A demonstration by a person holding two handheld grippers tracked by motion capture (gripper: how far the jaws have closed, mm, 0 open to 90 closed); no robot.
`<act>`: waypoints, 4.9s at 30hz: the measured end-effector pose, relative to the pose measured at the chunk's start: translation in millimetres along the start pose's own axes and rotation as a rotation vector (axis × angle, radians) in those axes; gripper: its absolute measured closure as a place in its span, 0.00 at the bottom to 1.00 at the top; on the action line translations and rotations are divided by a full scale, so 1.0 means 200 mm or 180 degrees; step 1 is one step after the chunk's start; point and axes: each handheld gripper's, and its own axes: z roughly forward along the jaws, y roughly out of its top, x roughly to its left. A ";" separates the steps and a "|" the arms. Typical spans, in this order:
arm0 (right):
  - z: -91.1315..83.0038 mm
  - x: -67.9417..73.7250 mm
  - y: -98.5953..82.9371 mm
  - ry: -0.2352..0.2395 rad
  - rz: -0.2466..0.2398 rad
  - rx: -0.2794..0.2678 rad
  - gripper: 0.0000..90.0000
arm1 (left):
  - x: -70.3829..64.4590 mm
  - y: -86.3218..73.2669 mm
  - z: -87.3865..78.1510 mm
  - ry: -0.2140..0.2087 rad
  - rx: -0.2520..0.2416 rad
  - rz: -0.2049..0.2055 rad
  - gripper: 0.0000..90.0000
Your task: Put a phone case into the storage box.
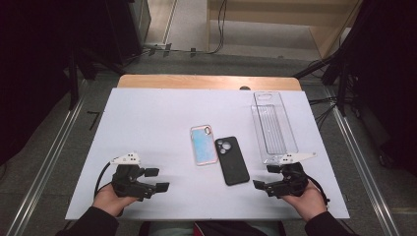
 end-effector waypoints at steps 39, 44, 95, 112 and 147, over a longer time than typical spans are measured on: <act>-0.01 0.00 0.02 0.0106 -0.0041 -0.0103 0.14 | 0.00 0.01 -0.01 0.0117 -0.0005 -0.0087 0.27; -0.01 0.00 0.02 0.0104 -0.0056 -0.0106 0.15 | -0.01 0.01 -0.01 0.0095 0.0007 -0.0101 0.28; -0.02 -0.01 0.02 0.0093 -0.0070 -0.0133 0.14 | -0.01 0.38 0.28 0.0246 0.0197 0.0105 0.33; -0.02 0.00 0.02 0.0094 -0.0111 -0.0115 0.15 | -0.05 0.45 0.43 0.0468 0.0250 0.0242 0.78; -0.03 -0.01 0.02 0.0094 -0.0072 -0.0139 0.14 | 0.10 0.39 0.57 0.0645 0.0644 0.0073 1.00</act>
